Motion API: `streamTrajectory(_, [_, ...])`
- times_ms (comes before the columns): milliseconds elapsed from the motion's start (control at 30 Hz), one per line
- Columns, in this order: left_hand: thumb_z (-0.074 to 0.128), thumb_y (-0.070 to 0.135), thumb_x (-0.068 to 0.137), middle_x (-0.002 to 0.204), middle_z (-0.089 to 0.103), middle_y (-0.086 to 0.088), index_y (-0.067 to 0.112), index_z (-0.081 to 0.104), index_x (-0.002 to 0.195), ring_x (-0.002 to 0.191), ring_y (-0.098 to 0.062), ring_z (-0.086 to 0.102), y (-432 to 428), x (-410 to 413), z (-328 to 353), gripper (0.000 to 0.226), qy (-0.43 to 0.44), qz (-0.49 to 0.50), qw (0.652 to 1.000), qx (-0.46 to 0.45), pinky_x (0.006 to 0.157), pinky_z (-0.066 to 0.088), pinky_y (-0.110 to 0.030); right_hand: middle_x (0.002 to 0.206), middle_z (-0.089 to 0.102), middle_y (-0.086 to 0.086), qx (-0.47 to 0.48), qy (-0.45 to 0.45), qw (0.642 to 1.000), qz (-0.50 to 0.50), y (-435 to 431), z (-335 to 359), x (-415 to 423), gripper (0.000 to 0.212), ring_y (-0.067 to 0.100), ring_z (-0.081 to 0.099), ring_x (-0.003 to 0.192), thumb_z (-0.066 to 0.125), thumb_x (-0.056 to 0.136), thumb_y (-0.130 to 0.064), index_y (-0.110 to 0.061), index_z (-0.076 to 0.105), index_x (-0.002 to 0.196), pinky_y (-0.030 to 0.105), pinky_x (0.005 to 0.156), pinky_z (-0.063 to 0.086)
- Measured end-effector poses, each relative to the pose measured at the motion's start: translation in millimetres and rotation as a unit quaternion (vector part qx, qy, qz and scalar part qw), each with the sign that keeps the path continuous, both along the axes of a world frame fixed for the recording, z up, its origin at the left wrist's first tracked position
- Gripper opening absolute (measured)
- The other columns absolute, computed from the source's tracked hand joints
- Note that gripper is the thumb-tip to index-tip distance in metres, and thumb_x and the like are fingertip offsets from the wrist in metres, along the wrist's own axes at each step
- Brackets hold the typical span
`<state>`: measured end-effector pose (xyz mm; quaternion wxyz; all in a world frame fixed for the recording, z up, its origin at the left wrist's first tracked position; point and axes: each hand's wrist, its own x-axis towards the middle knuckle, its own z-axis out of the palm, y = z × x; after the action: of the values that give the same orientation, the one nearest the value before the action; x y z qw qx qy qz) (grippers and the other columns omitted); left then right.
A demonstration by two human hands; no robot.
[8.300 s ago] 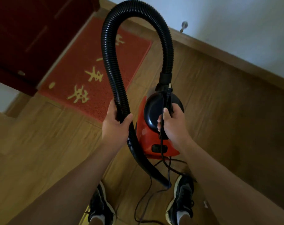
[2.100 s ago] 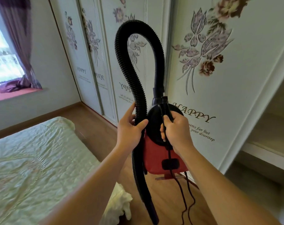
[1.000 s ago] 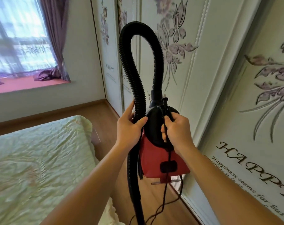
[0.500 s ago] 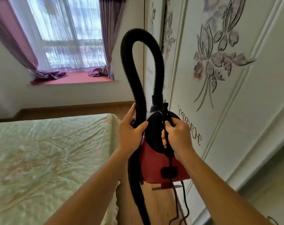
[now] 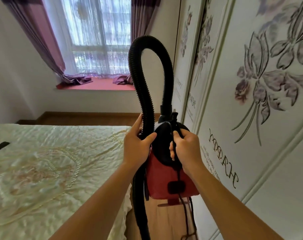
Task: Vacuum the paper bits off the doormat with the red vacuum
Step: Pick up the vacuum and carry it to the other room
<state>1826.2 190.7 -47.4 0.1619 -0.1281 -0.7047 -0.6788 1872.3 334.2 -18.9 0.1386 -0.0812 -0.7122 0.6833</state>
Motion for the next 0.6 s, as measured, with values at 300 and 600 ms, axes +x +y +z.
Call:
streamTrajectory(300, [0.072, 0.005, 0.088, 0.092, 0.075, 0.001, 0.037, 0.049, 0.148, 0.084, -0.019, 0.074, -20.7, -153.6, -17.2, 0.072, -0.013, -0.019, 1.000, 0.012, 0.080, 0.063, -0.046, 0.055, 0.056, 0.008, 0.028, -0.003, 0.999, -0.018, -21.8, -13.5, -149.6, 0.028, 0.018, 0.048, 0.040, 0.049, 0.105, -0.017, -0.009, 0.066, 0.084, 0.028, 0.040, 0.043])
streamTrajectory(600, [0.071, 0.007, 0.089, 0.096, 0.075, 0.000, 0.046, 0.048, 0.146, 0.087, -0.022, 0.074, -21.7, -282.8, -4.1, 0.073, -0.019, -0.054, 0.998, 0.005, 0.082, 0.062, -0.048, 0.054, 0.056, 0.006, 0.010, -0.006, 0.999, -0.043, -23.9, -5.2, -271.0, 0.027, 0.019, 0.047, 0.040, 0.050, 0.104, -0.018, -0.007, 0.065, 0.084, 0.029, 0.041, 0.043])
